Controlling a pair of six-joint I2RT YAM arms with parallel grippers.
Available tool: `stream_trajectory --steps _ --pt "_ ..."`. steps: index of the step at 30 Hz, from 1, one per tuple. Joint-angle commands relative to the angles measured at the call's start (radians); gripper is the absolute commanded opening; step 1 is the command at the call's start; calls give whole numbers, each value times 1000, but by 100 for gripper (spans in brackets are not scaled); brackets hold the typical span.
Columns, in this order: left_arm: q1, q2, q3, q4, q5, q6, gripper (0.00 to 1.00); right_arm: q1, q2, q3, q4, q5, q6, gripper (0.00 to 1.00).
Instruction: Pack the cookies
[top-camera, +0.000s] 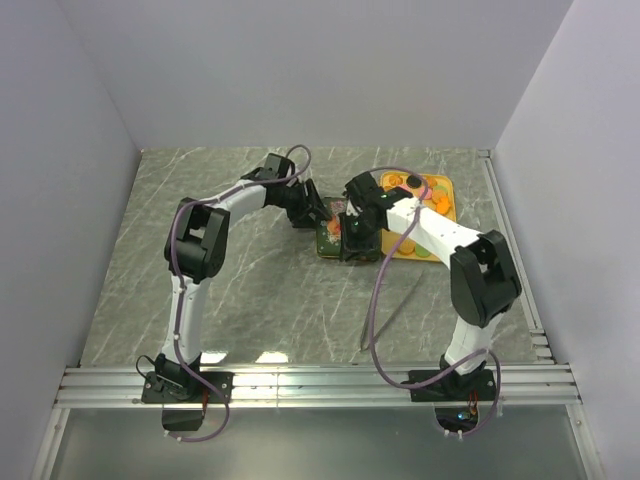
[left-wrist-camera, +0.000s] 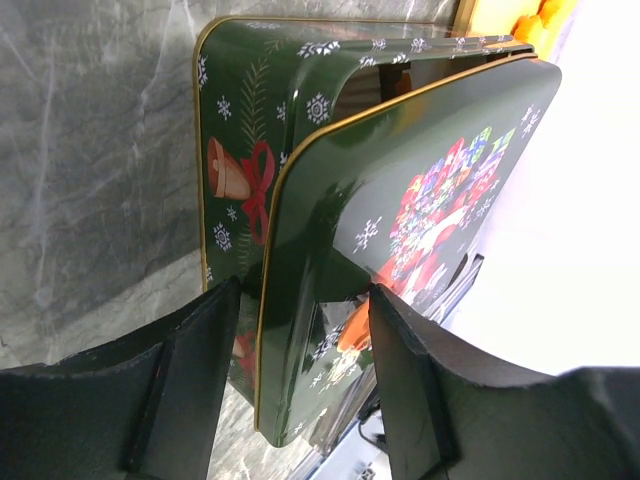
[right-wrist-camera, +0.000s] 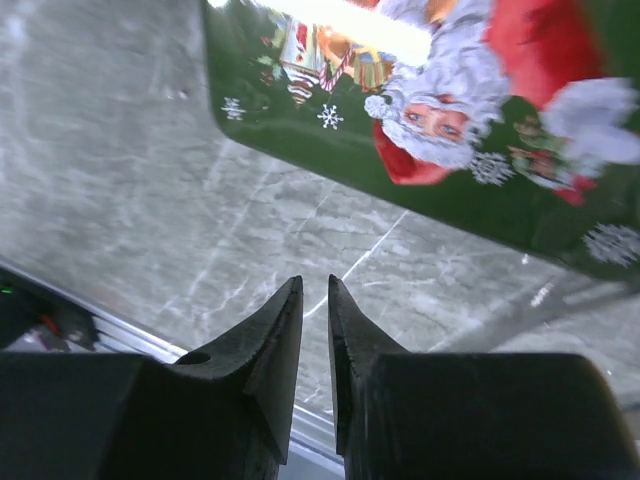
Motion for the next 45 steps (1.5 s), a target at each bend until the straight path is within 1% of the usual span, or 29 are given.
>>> stream_trajectory --steps 1,3,9,13,14,16,17,19,20,22,24,26,27,32,35,39,45 --pt "4 27 65 -33 -22 50 61 45 42 51 -7 0 -29 24" --pt "4 36 88 -58 -23 58 61 62 65 57 -12 8 -29 24" --pt "2 88 237 -160 -57 90 64 89 136 79 -18 51 -30 24" --pt "1 93 248 -162 -66 84 66 97 175 109 -30 104 -35 23" --pt "-2 93 249 -164 -65 83 70 98 180 116 -33 135 -35 22" --pt "-10 96 265 -174 -69 89 73 98 194 120 -27 161 -35 22" --pt "-16 96 271 -176 -75 92 78 98 197 123 -26 190 -36 22" --pt "-22 97 281 -176 -83 89 81 98 206 129 -12 205 -35 21" --pt "-27 99 286 -180 -86 86 88 98 209 131 -7 213 -35 20" --pt "-31 108 309 -187 -91 80 91 98 209 134 5 227 -29 19" --pt "-36 106 326 -188 -89 74 99 100 208 139 11 251 -21 19" --pt "-42 108 340 -190 -97 72 100 97 209 154 16 262 -15 19" --pt "-42 102 358 -205 -109 78 99 100 212 165 17 296 -9 19" --pt "-44 64 392 -265 -247 104 99 97 245 220 2 348 -3 19" --pt "-42 13 360 -270 -330 107 99 97 275 272 -12 385 -3 19" --pt "-42 -100 211 -219 -388 101 99 82 304 330 -15 431 5 20" --pt "-44 -203 87 -173 -414 95 99 49 315 359 20 504 8 20"
